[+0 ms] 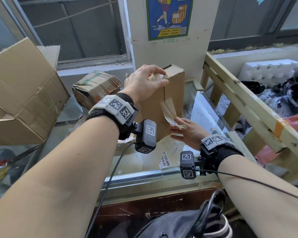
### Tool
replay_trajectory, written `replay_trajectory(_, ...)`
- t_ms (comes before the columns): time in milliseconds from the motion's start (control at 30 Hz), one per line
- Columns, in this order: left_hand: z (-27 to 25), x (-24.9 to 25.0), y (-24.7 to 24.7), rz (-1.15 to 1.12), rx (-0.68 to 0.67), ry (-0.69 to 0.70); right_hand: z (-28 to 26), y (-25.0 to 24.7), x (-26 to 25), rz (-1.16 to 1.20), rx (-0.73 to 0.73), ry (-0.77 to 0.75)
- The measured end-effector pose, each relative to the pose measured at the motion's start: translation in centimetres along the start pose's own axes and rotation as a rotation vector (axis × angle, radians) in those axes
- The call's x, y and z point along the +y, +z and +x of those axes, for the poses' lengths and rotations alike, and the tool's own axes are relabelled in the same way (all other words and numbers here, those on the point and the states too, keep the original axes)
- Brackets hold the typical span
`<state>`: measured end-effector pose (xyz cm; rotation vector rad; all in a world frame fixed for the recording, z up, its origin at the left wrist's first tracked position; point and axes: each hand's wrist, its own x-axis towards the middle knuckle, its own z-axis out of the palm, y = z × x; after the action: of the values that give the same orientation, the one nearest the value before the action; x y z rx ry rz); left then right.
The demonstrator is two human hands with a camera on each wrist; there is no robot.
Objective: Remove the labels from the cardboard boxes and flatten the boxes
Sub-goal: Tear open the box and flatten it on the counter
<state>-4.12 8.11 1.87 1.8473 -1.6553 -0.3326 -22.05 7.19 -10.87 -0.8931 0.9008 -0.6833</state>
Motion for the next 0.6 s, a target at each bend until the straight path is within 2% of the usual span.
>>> replay_trajectory(67, 0.0, 0.0, 0.0, 0.020, 0.006, -0.013, 0.0, 0.1, -0.1, 0.049, 0.012, -0.010)
replay_trajectory(267, 0.1, -0.1, -0.2, 0.048, 0.016, -0.028, -1.0, 0.8, -0.9, 0.417, -0.048, -0.141)
replay_trajectory(333, 0.2, -0.1, -0.2, 0.046, 0.015, -0.026, -1.1, 1.2, -1.8, 0.461, -0.032, -0.174)
replay_trajectory(467, 0.1, 0.0, -0.1, 0.042, 0.015, -0.016, -1.1, 2.1, -3.6, 0.297, -0.031, -0.243)
replay_trajectory(600, 0.0, -0.1, 0.1, 0.049, 0.023, -0.010, -0.6, 2.8, -4.4, 0.143, -0.011, -0.250)
